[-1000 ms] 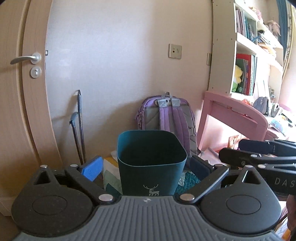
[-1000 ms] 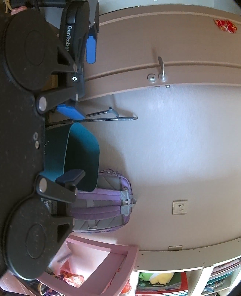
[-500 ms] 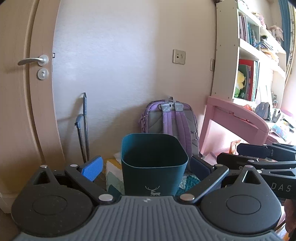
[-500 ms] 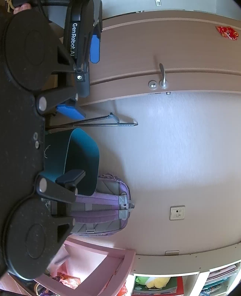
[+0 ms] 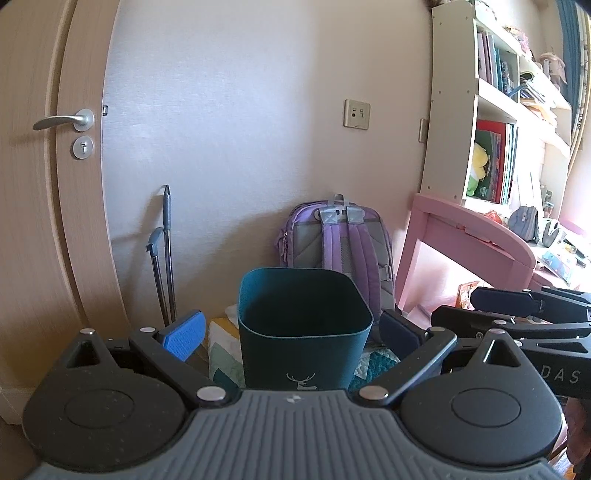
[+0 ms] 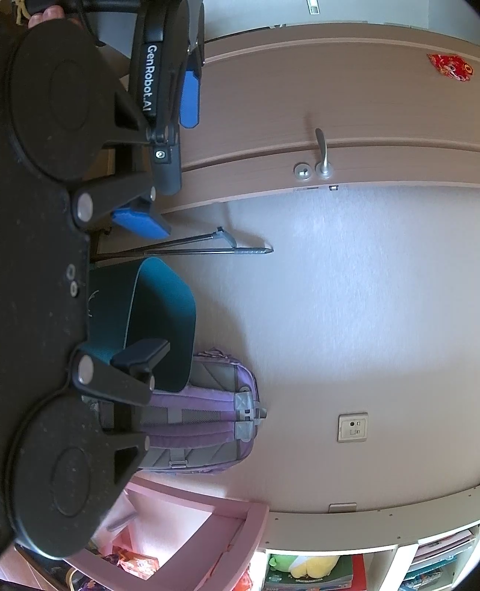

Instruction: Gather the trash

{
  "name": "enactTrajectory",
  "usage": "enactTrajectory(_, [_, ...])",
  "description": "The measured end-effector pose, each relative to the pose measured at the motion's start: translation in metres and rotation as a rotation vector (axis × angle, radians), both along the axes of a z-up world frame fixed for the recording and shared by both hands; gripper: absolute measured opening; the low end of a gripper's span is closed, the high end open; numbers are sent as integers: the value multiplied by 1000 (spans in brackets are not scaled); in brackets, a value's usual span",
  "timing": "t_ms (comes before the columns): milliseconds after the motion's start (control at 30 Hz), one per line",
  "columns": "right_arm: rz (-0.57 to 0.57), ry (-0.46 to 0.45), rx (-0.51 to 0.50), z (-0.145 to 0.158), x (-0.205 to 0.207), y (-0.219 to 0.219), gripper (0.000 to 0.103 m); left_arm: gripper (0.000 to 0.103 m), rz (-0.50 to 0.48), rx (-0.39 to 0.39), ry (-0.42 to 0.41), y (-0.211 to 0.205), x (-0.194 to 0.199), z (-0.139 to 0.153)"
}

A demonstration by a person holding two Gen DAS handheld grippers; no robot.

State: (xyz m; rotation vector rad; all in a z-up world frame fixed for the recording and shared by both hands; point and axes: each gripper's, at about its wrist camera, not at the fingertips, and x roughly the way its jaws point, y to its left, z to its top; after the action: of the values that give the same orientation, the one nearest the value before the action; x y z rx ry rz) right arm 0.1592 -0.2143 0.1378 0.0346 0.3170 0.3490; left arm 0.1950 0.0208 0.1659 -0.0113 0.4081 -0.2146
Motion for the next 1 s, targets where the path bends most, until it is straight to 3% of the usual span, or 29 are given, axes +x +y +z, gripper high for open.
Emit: enactTrajectory(1000, [10, 23, -20, 11, 5, 2, 60, 101, 37, 34, 33, -8, 7, 15])
